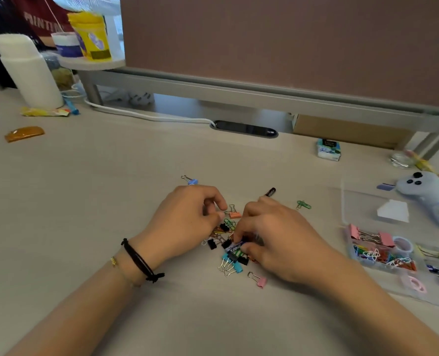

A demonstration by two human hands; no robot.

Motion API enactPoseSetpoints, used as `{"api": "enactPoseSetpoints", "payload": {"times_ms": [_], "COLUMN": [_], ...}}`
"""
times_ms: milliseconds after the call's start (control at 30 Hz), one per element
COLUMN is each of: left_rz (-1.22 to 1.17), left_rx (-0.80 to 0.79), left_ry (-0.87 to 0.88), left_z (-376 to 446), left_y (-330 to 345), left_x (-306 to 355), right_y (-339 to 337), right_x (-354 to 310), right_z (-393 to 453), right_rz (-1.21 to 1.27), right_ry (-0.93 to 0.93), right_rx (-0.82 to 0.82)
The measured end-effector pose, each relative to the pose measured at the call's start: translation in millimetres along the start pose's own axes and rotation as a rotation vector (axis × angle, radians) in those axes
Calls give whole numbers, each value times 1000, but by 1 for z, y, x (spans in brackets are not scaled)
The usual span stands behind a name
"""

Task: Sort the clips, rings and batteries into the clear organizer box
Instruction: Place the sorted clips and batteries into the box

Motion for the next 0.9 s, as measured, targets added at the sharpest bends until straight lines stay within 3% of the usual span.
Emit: {"api": "enactPoseSetpoints", "payload": {"times_ms": [200, 700, 900], "left_rz": [35, 279, 219], "left_rx": [29, -31, 14], "left_ry": [-8, 48, 19], "left_z": [1, -15, -15], "left_y": [-3, 23, 26], "left_x": [-1, 26, 26], "right_y": [2, -15, -14], "right_x": [1, 34, 36], "right_z": [4, -15, -19], "right_rz": [-35, 199, 219], "right_ry": [-36, 151, 159], "right_rx": [15, 182, 200]}}
Point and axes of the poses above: each hand's wrist, its own z-axis towards the middle knuckle, its own y-axis out of the palm, x = y × z, the point moved 3 cm from there along z, towards the middle knuckle, and after that the axes turned 6 degrees about -y, right-handed, at the moved point
